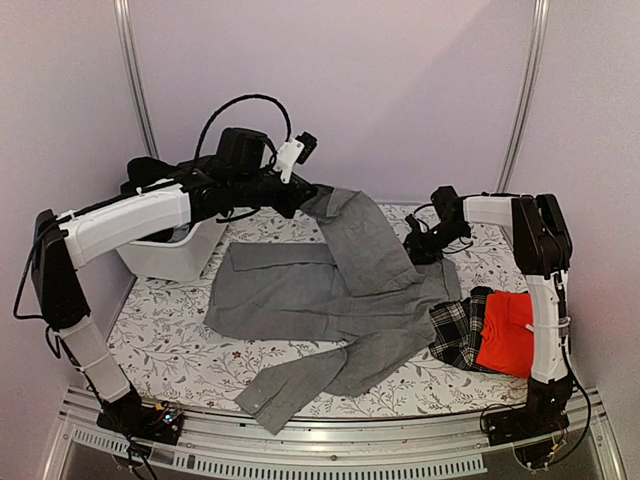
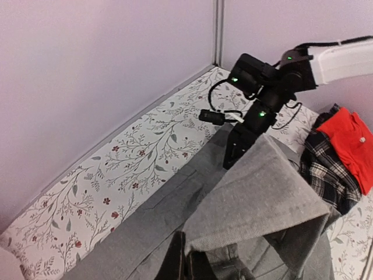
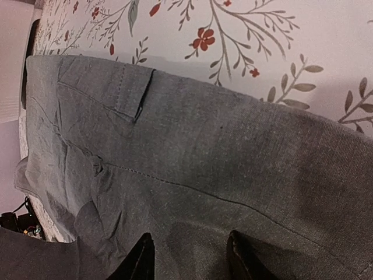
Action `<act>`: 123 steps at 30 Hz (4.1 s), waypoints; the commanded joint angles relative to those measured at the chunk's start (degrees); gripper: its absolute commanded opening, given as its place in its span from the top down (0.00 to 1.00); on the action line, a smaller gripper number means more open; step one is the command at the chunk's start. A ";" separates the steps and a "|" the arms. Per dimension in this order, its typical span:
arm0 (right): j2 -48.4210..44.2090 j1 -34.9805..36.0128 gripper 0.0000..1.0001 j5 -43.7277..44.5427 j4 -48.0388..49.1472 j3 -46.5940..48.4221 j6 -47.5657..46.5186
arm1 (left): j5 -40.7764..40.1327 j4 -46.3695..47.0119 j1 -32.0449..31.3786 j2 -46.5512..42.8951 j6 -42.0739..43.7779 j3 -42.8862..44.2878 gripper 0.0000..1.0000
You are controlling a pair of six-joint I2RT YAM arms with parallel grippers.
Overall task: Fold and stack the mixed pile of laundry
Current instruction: Adjust the 1/3-folded shirt at the center of the board, then fold the 1/3-folded shirt at the center of the board.
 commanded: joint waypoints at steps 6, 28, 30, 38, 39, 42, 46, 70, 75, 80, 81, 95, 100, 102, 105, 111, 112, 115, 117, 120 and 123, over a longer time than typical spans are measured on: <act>-1.16 -3.31 0.52 4.18 -6.88 4.10 -0.95 | -9.89 -7.43 7.74 4.73 -14.19 -3.27 1.00; -11.52 0.27 0.34 1.36 -6.67 3.05 -0.46 | -14.58 -16.25 17.12 11.95 -25.71 -7.55 0.79; -12.82 0.98 0.35 1.20 -6.56 1.07 -0.43 | -16.49 -16.92 17.07 11.30 -24.25 -5.99 0.68; -15.54 2.84 0.37 4.90 -5.72 -6.50 0.99 | -14.38 -15.72 16.08 10.98 -16.98 -3.63 0.50; -15.19 2.95 0.38 5.26 -5.55 -6.91 1.51 | -13.98 -16.27 15.98 12.08 -17.27 -3.07 0.51; -12.95 3.71 0.39 7.60 -6.29 -7.04 2.25 | -13.92 -17.54 15.89 15.24 -18.52 -1.47 0.53; -10.37 3.98 0.39 10.33 -6.06 -8.00 2.80 | -16.25 -18.01 15.92 18.55 -19.81 0.39 0.60; 10.34 3.33 0.45 26.37 -12.42 10.93 0.68 | -27.10 -21.44 22.98 41.27 -19.16 17.98 0.74; 12.62 2.41 0.40 22.93 -12.08 17.26 0.79 | -24.18 -19.15 24.35 40.41 -17.37 18.57 0.70; 7.50 2.52 0.30 13.97 -7.65 18.92 0.54 | -16.17 -9.14 21.80 32.83 -10.05 15.22 0.49; 6.02 2.52 0.27 12.43 -6.77 18.56 0.45 | -15.45 -8.05 21.02 31.18 -9.05 14.70 0.44; -22.28 9.15 0.21 2.33 -6.56 -8.85 -12.82 | 16.25 -1.92 14.64 -1.99 -5.45 -17.98 0.21; -29.43 14.63 0.21 4.34 -5.20 -20.16 -15.34 | 19.44 -2.99 7.37 -9.81 -6.42 -29.69 0.21; -30.49 16.98 0.20 7.64 -3.98 -23.75 -16.40 | 20.49 -2.82 4.29 -12.46 -7.79 -33.62 0.23; -30.23 19.83 0.20 10.33 -3.53 -25.61 -17.45 | 17.41 -3.82 -2.34 -14.97 -7.90 -38.09 0.23; -26.32 21.62 0.20 17.61 -3.84 -24.19 -18.14 | 13.97 -2.96 -6.22 -18.08 -10.71 -43.82 0.25; -25.32 21.64 0.20 18.02 -4.19 -23.75 -18.20 | 13.74 -2.88 -6.46 -18.00 -10.59 -44.06 0.25; -23.21 22.09 0.20 19.70 -4.73 -22.25 -18.20 | 11.15 -3.55 -7.00 -16.14 -10.76 -43.76 0.25; -21.96 22.46 0.20 20.32 -4.95 -22.03 -18.29 | 10.42 -4.35 -7.64 -14.24 -10.72 -43.23 0.27; -21.08 23.06 0.21 20.86 -5.22 -21.94 -18.35 | 10.19 -4.30 -10.09 -12.64 -10.15 -43.06 0.28; -20.74 23.83 0.27 21.11 -5.42 -22.29 -18.39 | 9.92 -3.99 -11.99 -11.67 -10.25 -43.39 0.28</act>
